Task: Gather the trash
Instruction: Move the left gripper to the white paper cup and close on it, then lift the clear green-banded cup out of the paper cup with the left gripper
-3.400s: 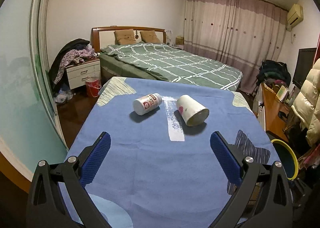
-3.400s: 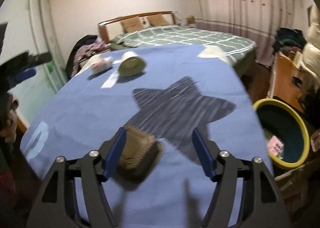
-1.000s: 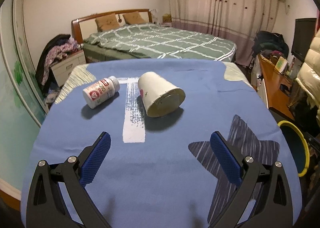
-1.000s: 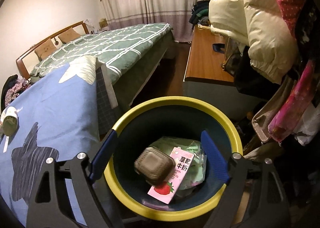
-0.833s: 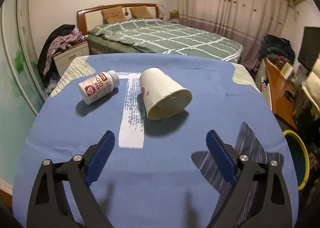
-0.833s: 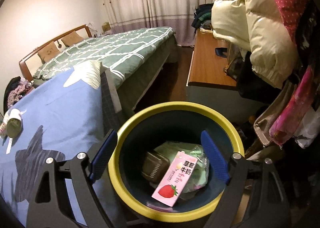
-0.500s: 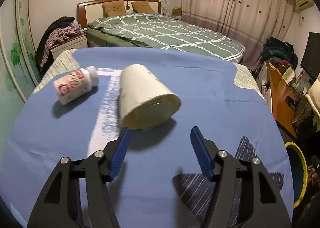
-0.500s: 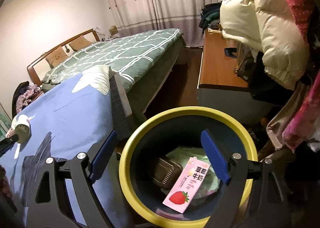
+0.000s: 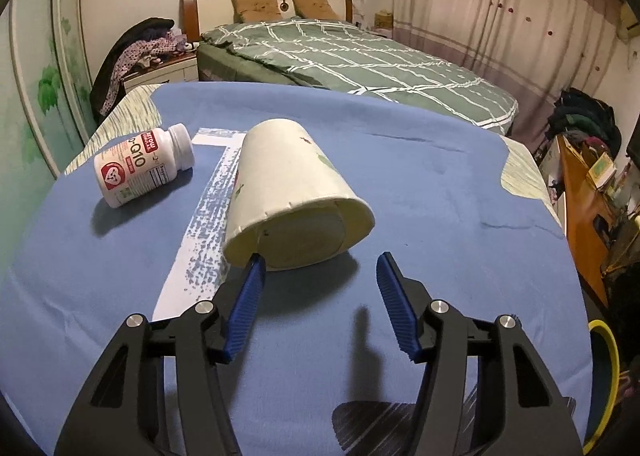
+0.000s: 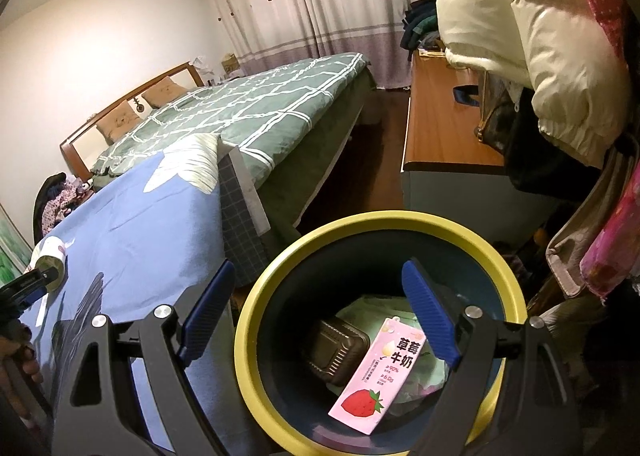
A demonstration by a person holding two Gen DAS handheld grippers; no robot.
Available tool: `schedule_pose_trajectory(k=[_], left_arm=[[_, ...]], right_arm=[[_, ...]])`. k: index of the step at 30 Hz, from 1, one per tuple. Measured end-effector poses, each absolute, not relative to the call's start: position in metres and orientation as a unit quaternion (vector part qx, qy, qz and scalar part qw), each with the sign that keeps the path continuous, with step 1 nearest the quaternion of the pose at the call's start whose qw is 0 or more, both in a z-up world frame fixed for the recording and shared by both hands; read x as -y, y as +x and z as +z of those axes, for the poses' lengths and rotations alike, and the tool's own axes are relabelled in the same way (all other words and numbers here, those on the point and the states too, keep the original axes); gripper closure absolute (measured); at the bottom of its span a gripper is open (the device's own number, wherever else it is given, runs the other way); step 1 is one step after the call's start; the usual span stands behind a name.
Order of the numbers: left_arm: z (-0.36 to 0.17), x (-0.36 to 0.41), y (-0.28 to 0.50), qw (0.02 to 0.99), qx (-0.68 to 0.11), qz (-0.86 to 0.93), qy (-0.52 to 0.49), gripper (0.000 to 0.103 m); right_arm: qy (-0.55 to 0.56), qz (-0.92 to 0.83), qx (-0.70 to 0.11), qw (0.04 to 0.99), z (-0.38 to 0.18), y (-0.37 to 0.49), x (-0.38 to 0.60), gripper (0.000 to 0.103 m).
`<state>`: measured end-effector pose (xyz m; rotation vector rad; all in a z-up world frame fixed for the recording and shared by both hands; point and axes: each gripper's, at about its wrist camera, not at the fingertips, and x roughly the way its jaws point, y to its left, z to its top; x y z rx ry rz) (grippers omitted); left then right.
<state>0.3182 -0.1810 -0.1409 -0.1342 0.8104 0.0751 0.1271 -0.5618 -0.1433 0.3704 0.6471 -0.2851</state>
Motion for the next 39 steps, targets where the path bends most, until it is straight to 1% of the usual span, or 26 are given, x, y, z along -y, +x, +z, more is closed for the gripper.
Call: schedule_pose_trajectory(k=[5,17,18,20,26,32,39], left_arm=[[-0.139,0.179,0.316,0.921,-0.383,0.035,-0.060,0.045],[-0.143,0.168,0.331,0.916,-0.393,0.037,-0.071,0.045],[-0.143,0.166,0.332,0.916,-0.394,0.039,-0.072,0.046],[-0.143,0.164,0.335,0.916,-0.393,0.038,-0.073,0.052],[-0.138,0.162,0.327,0.920,-0.389,0.019,-0.054,0.053],[-0.120,0.165,0.301,0.913,-0.405,-0.045,-0.020,0.053],[-0.078,0.165,0.266,0.906,-0.405,-0.125,0.003,0.054]], right_arm=[[0.183,-0.134,-0.317,0.921,-0.145,0.129,0.562,0.022],[0.177,-0.125,-0.323,0.921,-0.145,0.133,0.553,0.022],[0.176,-0.125,-0.324,0.921,-0.145,0.133,0.553,0.022],[0.176,-0.124,-0.324,0.921,-0.144,0.134,0.551,0.022],[0.173,-0.120,-0.324,0.923,-0.142,0.133,0.547,0.022],[0.172,-0.118,-0.323,0.923,-0.140,0.132,0.543,0.022],[0.166,-0.094,-0.316,0.929,-0.127,0.131,0.526,0.022]])
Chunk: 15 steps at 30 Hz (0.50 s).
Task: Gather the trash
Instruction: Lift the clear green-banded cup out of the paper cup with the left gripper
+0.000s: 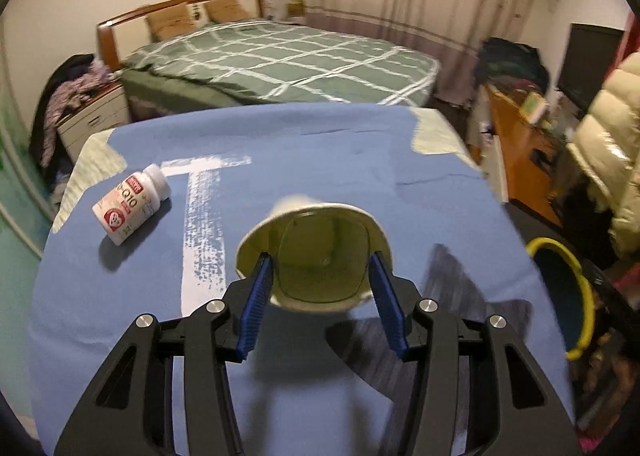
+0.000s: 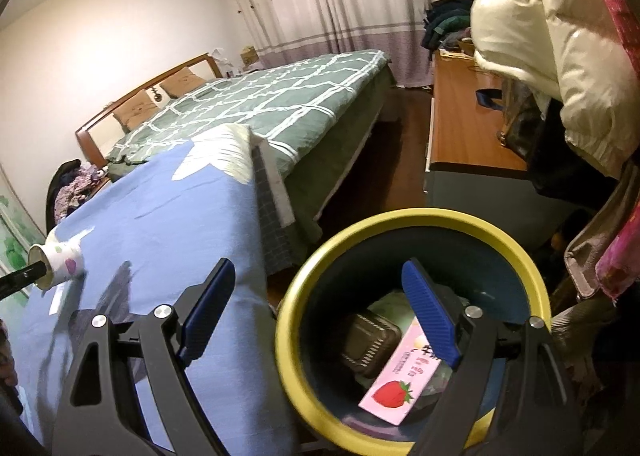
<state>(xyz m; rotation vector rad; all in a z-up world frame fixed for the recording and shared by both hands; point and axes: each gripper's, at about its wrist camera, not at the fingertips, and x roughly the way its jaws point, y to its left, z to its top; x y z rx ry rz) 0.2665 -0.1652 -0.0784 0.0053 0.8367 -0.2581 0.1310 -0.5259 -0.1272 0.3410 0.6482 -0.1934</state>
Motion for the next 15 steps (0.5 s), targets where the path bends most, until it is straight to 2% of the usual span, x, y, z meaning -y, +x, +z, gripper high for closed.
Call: schedule_pose_trajectory(k=[15], left_arm=[[-0.025,0.153,0.222,0.914,-0.365,-0.178,-0.004,0.055]], right_arm=[[0.141,-0.061,-0.311,0.938,-0.107,0.136,0.490,0.022]])
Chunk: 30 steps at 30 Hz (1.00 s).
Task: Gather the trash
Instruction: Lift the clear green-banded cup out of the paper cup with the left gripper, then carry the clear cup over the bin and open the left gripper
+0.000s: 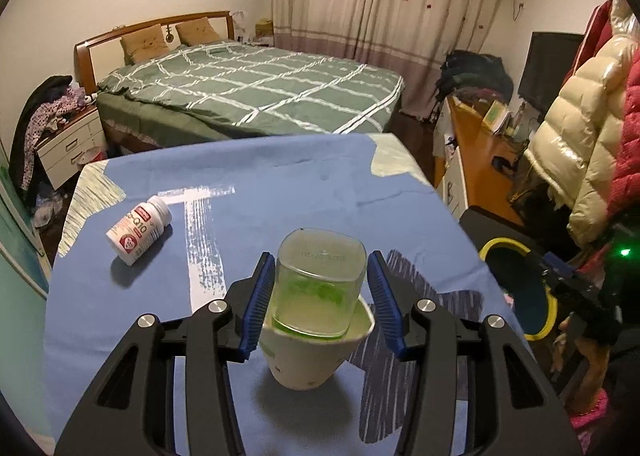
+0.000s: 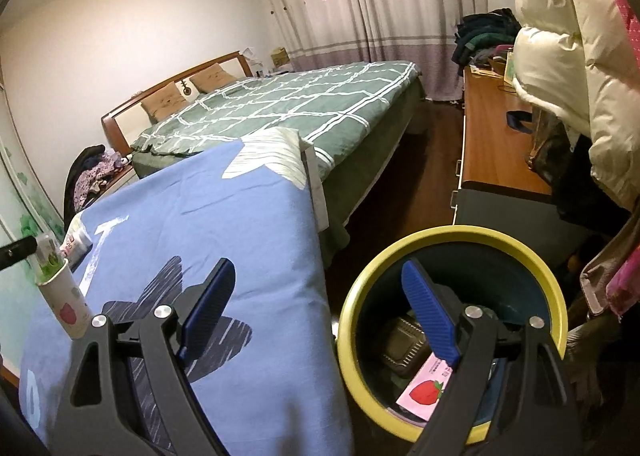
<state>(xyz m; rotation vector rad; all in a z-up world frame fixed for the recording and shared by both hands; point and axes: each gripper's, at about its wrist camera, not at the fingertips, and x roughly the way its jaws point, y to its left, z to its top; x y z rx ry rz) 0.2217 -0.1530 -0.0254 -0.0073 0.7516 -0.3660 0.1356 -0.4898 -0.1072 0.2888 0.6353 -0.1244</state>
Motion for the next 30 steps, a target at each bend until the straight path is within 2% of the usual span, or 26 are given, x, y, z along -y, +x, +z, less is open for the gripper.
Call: schedule_pose_trajectory(k=[15,30], left_arm=[[0.041,0.167,0.194,0.930,-0.296,-0.215,-0.004,0.055],[0.002,0.266,0.205,0.896,-0.333,-0.295,0.008,0.055]], right_arm=[[0.140,-0.055,-0.303,0.941,-0.098,0.127,0.485,0.022],[0.161,-0.094,-0.299,0.936,-0.101,0.089,0.523,0.022]])
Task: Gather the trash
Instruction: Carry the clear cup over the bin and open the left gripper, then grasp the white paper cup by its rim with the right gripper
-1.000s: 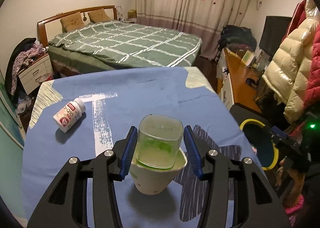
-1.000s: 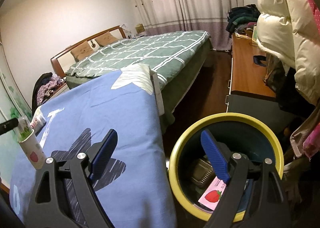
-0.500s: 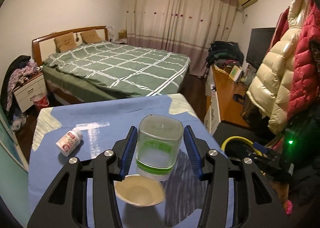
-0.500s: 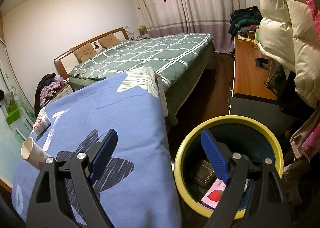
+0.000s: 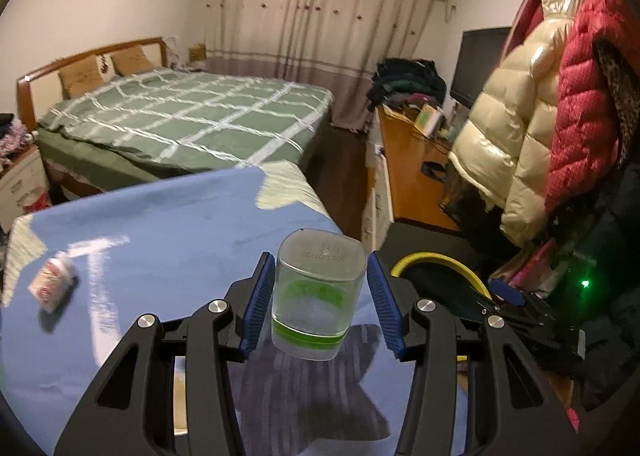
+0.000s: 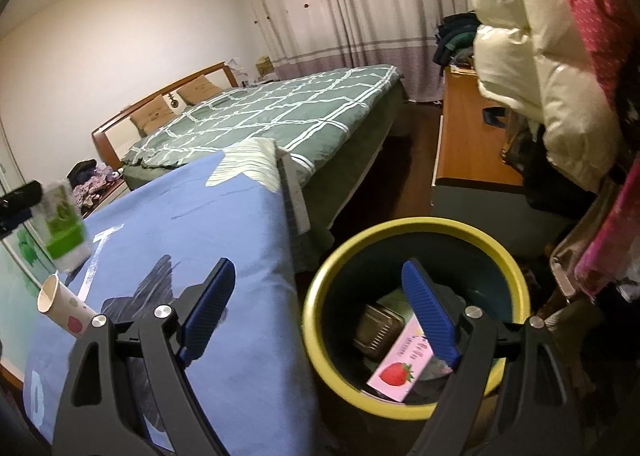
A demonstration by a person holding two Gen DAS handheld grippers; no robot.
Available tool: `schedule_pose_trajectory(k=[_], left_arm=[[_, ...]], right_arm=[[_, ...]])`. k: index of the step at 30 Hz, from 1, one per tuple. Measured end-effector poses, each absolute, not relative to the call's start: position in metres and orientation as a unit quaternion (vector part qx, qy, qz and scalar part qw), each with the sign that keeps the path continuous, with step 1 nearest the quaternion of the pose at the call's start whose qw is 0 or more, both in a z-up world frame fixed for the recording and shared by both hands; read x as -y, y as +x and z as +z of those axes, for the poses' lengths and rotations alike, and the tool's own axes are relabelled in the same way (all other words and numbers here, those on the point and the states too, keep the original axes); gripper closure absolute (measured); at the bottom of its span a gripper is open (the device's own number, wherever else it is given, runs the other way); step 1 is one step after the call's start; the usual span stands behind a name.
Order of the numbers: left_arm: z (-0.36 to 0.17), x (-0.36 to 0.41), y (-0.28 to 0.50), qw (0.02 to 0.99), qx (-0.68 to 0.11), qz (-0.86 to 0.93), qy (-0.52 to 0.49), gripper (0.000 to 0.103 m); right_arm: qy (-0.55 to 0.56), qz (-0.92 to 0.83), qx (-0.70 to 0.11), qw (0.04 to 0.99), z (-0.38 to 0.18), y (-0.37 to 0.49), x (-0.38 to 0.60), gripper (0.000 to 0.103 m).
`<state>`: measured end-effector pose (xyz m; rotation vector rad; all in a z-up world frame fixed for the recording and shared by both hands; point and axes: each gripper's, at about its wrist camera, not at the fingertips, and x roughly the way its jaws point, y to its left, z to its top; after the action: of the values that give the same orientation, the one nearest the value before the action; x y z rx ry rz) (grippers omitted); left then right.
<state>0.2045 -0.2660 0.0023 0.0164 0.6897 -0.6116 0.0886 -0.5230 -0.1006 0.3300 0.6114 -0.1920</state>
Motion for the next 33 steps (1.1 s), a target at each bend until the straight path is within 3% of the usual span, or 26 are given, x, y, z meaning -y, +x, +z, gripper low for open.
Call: schedule_pose_trajectory(k=[24,26,27,33], left_arm=[[-0.089,0.513,0.210,0.807,-0.409,-0.418,0.087,0.055],[-0.096,0.520,0.211,0.805,-0.417,-0.412,0.088,0.044],[-0.097,0.520,0.211,0.809,-0.417,-0.405,0.085,0.027],[-0.059,0.467,0.199,0.844,-0.364,-0.388,0.067,0.017]], right_arm=[[0.194,-0.203,-0.318,0.906,-0.130,0.011,0.593,0.022],[0.194,-0.205,-0.321,0.904,-0.131,0.010,0.592,0.022],[0.193,-0.205,-0.322,0.904,-0.131,0.009,0.592,0.022],[0.184,-0.194,-0.320,0.909,-0.126,0.014,0.581,0.022]])
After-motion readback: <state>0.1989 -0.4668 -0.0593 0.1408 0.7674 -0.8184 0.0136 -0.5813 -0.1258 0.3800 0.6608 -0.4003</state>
